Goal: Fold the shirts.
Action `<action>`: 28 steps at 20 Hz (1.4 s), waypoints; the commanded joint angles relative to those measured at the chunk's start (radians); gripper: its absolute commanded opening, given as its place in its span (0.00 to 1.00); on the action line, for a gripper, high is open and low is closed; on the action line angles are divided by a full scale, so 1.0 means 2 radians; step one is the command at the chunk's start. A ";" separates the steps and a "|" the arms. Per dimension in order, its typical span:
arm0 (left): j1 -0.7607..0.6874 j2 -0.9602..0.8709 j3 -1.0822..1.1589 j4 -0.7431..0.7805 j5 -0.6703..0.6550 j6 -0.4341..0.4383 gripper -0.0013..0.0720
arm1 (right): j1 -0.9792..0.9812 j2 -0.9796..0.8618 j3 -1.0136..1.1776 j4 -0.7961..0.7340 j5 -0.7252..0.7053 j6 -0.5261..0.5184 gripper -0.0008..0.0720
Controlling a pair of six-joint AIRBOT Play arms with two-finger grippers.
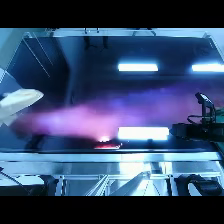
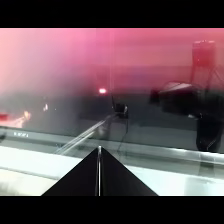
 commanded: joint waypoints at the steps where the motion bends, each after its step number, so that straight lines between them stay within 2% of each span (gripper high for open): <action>1: -0.144 0.046 0.001 -0.117 -0.043 -0.024 0.04 | 0.000 0.000 0.000 0.000 -0.011 0.000 0.04; 6: -0.351 0.067 0.001 -0.118 -0.016 -0.028 0.04 | 0.000 0.000 0.000 0.000 -0.011 0.000 0.04; 11: -0.457 0.009 0.001 -0.067 0.006 -0.028 0.05 | 0.000 0.000 0.000 0.000 -0.011 0.000 0.04; 12: -0.471 -0.008 0.001 -0.063 0.003 -0.028 0.40 | 0.000 0.000 0.000 0.000 -0.011 0.000 0.04; 13: -0.477 -0.023 0.001 -0.064 -0.002 -0.029 0.84 | 0.000 0.000 0.000 0.000 -0.011 0.000 0.04; 14: -0.479 -0.035 0.001 -0.064 -0.005 -0.033 1.00 | 0.000 0.000 0.000 0.000 -0.010 0.000 0.05; 16: -0.464 -0.048 0.001 -0.057 -0.027 -0.034 0.99 | 0.000 0.000 0.000 0.000 -0.010 0.000 0.05; 17: -0.451 -0.049 0.000 -0.039 -0.037 -0.037 0.94 | 0.000 -0.003 0.000 0.006 -0.011 0.000 0.13; 18: -0.435 -0.046 -0.001 -0.007 -0.043 -0.040 0.85 | 0.000 -0.011 0.000 0.024 -0.012 -0.015 0.46; 19: -0.420 -0.040 -0.005 0.028 -0.042 -0.045 0.85 | 0.001 -0.025 0.000 0.062 -0.016 -0.051 0.57; 22: -0.366 -0.003 -0.053 0.105 0.011 -0.045 0.85 | 0.020 -0.095 0.000 0.200 -0.074 -0.167 0.57; 25: -0.312 0.017 -0.114 0.164 0.074 -0.046 0.85 | 0.076 -0.201 0.005 0.315 -0.152 -0.257 0.57; 28: -0.275 -0.002 -0.140 0.165 0.101 -0.036 0.85 | 0.134 -0.316 0.034 0.391 -0.169 -0.305 0.57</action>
